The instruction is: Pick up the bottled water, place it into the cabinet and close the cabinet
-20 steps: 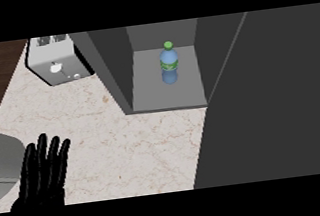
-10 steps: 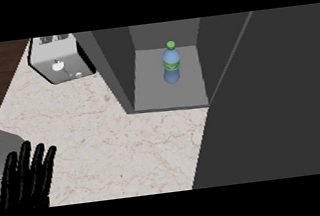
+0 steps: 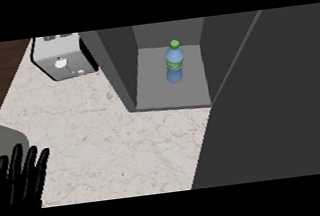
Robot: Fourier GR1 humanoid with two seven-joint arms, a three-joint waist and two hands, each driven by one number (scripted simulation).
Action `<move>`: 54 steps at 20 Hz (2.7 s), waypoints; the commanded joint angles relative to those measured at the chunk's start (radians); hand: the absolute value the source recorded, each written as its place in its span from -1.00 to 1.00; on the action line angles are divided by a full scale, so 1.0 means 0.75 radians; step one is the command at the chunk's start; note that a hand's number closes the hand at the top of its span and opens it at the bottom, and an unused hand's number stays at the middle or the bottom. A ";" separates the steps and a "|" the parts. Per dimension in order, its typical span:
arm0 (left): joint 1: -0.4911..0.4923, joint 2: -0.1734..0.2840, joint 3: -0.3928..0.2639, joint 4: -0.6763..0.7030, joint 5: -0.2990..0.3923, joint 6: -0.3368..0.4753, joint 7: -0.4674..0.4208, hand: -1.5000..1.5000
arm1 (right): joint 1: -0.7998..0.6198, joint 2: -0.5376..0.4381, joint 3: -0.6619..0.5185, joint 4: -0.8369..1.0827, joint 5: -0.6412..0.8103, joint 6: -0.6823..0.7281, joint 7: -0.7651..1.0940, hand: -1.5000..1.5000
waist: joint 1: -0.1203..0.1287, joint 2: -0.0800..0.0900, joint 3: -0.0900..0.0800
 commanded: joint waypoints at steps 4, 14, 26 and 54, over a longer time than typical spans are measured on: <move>0.033 0.036 0.031 -0.016 0.016 -0.049 -0.014 -1.00 | -0.142 0.228 0.075 0.149 0.064 -0.184 0.056 1.00 | 0.043 0.006 -0.001; 0.014 0.055 0.067 -0.005 0.049 -0.100 -0.010 -1.00 | -0.107 0.228 0.038 0.203 -0.093 -0.189 0.030 1.00 | 0.071 0.042 -0.001; 0.014 0.101 0.092 -0.016 0.075 -0.186 -0.008 -1.00 | -0.047 0.230 0.019 0.385 -0.631 -0.123 0.144 1.00 | 0.147 0.060 0.000; 0.043 0.105 0.160 0.030 0.150 -0.275 -0.009 -1.00 | -1.045 0.240 -0.672 1.398 -0.768 -0.901 -0.177 1.00 | 0.101 0.046 0.016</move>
